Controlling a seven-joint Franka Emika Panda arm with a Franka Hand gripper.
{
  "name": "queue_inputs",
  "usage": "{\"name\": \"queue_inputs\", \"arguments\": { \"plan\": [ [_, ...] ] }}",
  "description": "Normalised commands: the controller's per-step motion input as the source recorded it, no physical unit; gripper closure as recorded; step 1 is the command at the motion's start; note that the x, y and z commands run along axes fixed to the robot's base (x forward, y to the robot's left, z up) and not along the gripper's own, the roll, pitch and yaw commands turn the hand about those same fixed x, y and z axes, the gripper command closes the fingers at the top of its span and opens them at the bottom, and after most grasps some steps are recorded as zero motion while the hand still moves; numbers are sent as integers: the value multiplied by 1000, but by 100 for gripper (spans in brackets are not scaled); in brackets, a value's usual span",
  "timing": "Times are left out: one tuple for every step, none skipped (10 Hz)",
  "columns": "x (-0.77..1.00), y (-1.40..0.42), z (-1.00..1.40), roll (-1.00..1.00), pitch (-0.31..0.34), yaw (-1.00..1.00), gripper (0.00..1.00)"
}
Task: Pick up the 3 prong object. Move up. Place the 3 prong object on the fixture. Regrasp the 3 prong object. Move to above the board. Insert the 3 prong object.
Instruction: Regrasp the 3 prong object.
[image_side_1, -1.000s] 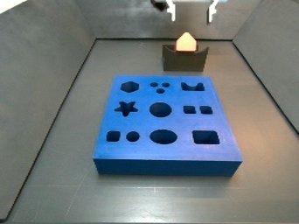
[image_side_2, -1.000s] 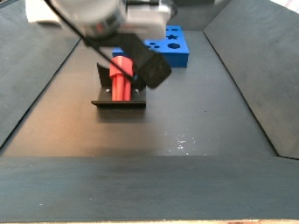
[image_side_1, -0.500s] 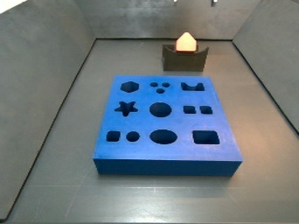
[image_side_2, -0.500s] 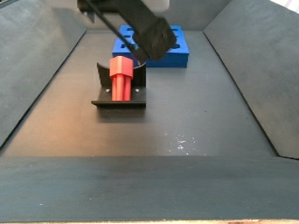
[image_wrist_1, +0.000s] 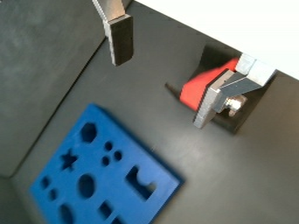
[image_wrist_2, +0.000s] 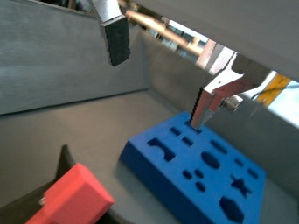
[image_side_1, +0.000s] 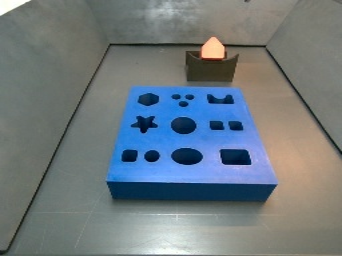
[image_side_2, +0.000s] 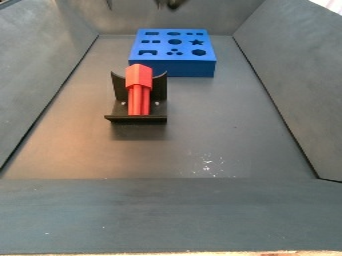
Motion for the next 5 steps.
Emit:
{"name": "queue_inputs", "arguments": {
  "plan": [
    [-21,-50,12,1000,31,42,0],
    [-35,-39,18,1000,28,43,0],
    [-44,-34,14,1000,22,43,0],
    [-44,-34,9,1000,18,43,0],
    [-46,-30,5,1000,12,44,0]
  ]
}}
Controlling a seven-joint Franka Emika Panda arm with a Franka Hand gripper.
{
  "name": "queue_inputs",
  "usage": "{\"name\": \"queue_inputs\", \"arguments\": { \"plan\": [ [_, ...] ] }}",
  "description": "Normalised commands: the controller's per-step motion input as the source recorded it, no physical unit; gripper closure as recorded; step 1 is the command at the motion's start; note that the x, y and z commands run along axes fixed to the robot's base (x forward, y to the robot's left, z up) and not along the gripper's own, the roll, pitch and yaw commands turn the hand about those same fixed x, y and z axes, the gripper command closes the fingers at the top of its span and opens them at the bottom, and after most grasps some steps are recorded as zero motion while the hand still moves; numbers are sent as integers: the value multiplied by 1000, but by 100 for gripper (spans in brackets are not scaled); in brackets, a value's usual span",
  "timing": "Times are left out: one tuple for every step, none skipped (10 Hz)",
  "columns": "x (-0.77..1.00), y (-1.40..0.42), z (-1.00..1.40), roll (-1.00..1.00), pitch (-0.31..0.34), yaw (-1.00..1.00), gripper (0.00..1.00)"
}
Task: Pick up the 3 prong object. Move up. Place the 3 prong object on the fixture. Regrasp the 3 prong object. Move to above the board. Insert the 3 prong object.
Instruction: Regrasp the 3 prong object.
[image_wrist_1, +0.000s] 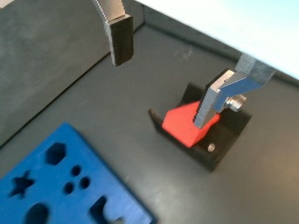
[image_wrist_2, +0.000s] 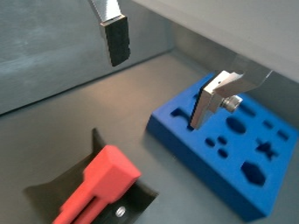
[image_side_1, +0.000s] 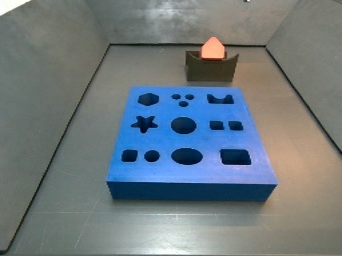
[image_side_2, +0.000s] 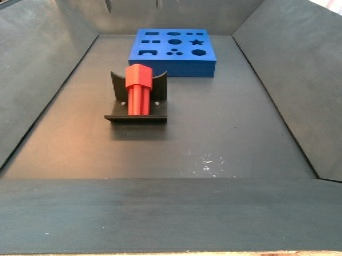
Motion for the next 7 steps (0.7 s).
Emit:
{"name": "queue_inputs", "arguments": {
  "plan": [
    [-43,-28,7,1000,6,45,0],
    [-37,-26,4,1000,-1,46,0],
    [-33,-26,-1,1000,-5,46,0],
    [-30,-22,0,1000,-10,48,0],
    [-30,-21,2,1000,-9,48,0],
    [-22,-22,10,1000,-7,49,0],
    [-10,-21,12,1000,-4,50,0]
  ]
}}
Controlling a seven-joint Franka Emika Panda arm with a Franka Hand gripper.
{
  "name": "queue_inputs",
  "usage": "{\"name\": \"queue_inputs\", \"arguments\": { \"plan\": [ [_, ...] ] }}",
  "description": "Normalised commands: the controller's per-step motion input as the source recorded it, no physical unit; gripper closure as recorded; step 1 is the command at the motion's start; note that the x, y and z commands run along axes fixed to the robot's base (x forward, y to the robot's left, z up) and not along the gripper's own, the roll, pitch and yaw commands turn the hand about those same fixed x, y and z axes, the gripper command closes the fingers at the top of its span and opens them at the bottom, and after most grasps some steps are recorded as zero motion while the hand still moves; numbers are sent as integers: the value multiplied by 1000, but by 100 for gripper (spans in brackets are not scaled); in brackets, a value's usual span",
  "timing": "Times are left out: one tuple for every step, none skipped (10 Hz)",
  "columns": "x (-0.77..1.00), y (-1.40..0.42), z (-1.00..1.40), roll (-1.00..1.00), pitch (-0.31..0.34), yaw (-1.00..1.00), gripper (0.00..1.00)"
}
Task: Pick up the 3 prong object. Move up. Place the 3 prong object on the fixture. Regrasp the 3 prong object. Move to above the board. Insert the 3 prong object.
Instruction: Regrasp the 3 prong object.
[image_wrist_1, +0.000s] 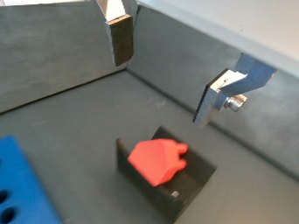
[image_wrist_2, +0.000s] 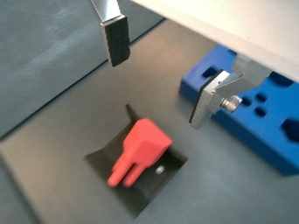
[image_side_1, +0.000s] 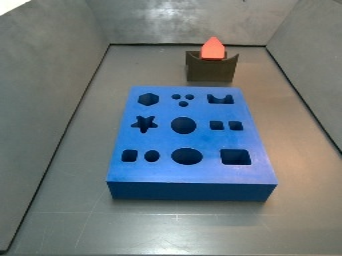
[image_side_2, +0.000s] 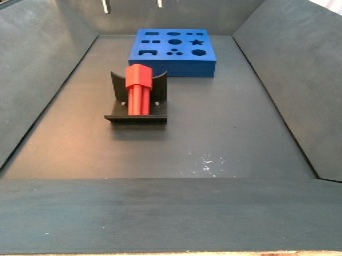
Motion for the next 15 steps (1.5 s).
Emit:
{"name": "queue_inputs", "arguments": {
  "plan": [
    [2,-22,8,1000,1,51,0],
    [19,-25,-3,1000,6,54,0],
    [37,-27,-14,1000,16,57,0],
    [49,-29,-10,1000,26,60,0],
    [63,-33,-12,1000,38,64,0],
    [76,-34,-18,1000,55,70,0],
    [93,-41,-16,1000,82,83,0],
    [100,-42,-13,1000,109,98,0],
    [107,-44,-17,1000,127,112,0],
    [110,-46,-24,824,141,142,0],
    [109,-52,-23,644,130,156,0],
    [108,-50,-26,469,117,168,0],
    [105,-38,-15,281,92,177,0],
    [94,-37,-12,209,63,181,0],
    [36,71,-1000,139,150,257,0]
  ]
}}
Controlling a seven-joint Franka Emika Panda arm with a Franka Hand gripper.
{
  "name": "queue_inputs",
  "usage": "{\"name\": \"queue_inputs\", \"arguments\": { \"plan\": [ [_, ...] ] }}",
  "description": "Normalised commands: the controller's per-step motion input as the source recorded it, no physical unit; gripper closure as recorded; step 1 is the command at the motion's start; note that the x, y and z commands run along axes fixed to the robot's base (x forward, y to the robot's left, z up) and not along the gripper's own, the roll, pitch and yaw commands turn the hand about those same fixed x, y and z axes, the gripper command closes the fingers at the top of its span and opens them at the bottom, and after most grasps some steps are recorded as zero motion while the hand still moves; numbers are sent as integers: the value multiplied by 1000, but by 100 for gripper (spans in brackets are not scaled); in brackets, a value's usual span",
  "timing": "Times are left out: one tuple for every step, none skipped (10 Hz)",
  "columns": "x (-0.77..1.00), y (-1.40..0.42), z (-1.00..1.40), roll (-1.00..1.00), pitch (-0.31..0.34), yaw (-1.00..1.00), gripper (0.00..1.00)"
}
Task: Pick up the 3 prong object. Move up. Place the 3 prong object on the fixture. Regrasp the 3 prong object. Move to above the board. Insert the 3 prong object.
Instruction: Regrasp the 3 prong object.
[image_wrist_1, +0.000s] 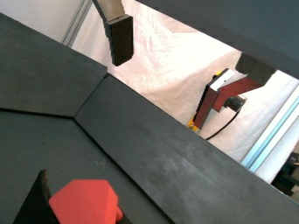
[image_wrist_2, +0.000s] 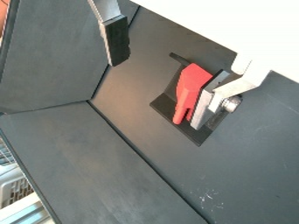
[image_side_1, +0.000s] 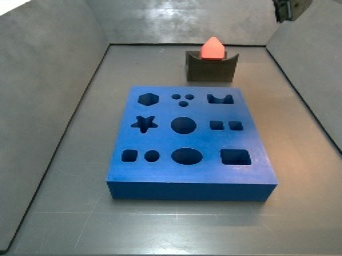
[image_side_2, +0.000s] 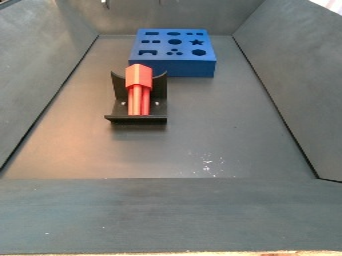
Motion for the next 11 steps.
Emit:
{"name": "queue_inputs", "arguments": {
  "plan": [
    [39,70,-1000,130,132,256,0],
    [58,61,-1000,129,70,248,0],
    [70,53,-1000,128,22,237,0],
    [76,51,-1000,128,-8,223,0],
    [89,42,-1000,123,-60,186,0],
    [100,38,-1000,112,-86,157,0],
    [111,34,-1000,99,-115,107,0],
    [116,30,-1000,91,-128,74,0],
    [124,26,-1000,80,-125,30,0],
    [128,23,-1000,80,-114,10,0],
    [116,13,-842,82,-93,-19,0]
  ]
}}
